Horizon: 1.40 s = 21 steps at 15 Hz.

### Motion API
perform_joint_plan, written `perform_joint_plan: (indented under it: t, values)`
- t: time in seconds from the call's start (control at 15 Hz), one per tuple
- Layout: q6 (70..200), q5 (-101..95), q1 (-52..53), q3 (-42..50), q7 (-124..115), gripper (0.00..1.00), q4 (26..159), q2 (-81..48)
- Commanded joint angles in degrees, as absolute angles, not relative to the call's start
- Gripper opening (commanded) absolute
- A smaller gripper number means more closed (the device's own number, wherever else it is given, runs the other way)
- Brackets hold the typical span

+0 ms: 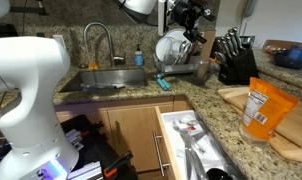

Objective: Push the faucet handle to the right, remove the orange packet from the top of the counter and place it in the open drawer, close the open drawer

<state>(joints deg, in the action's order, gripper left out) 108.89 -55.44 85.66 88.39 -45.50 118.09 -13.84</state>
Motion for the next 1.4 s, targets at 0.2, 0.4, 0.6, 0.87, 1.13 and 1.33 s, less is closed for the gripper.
perform_joint_plan:
  t: [0.2,0.4,0.6,0.87,1.13,1.33]
  values:
    - [104.75,-44.62,69.17,84.34,-42.08,1.00,112.16,-11.93]
    - [105.62,-33.59,55.50,76.41,-41.74,1.00,112.23,-16.54]
    - [104.92,-36.27,57.28,77.97,-43.01,1.00,112.83,-13.36]
    - [96.09,-31.94,44.81,63.46,-50.17,1.00,106.55,-10.31]
    - [90.42,-20.49,28.43,53.68,-47.17,1.00,95.81,-15.56]
    - [90.32,-10.99,16.33,48.89,-48.14,1.00,88.72,-19.90]
